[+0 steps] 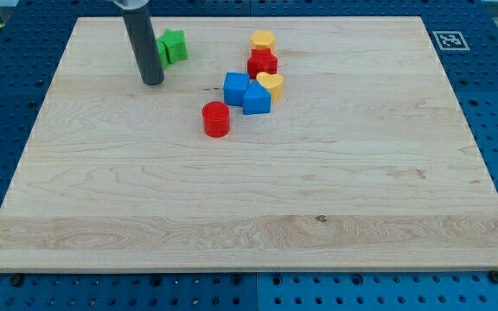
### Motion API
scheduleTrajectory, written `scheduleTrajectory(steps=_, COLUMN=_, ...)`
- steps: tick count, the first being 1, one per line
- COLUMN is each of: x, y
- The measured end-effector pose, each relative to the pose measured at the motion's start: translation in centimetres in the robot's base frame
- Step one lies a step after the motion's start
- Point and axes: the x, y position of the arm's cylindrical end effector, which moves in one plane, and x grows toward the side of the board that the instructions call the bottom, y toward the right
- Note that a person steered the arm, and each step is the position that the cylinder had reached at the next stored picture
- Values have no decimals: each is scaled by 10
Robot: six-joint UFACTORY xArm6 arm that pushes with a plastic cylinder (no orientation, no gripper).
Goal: Move the blue cube along with blue triangle down and right a bit
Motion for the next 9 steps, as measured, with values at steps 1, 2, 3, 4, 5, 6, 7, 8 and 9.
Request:
scheduleTrajectory(steps=1, x=-28, y=18)
scheduleTrajectory(steps=2, x=-23, y=25)
scheduleTrajectory(steps=3, x=-9, y=41)
scheduleTrajectory(steps=4, x=5, y=58)
scheduleTrajectory(steps=5, x=11, y=77)
scheduleTrajectory(steps=6, x=12, y=99)
scheduleTrajectory(steps=7, x=19, y=118)
scheduleTrajectory(steps=8, x=33, y=143)
scheduleTrajectory(steps=9, x=58, y=164)
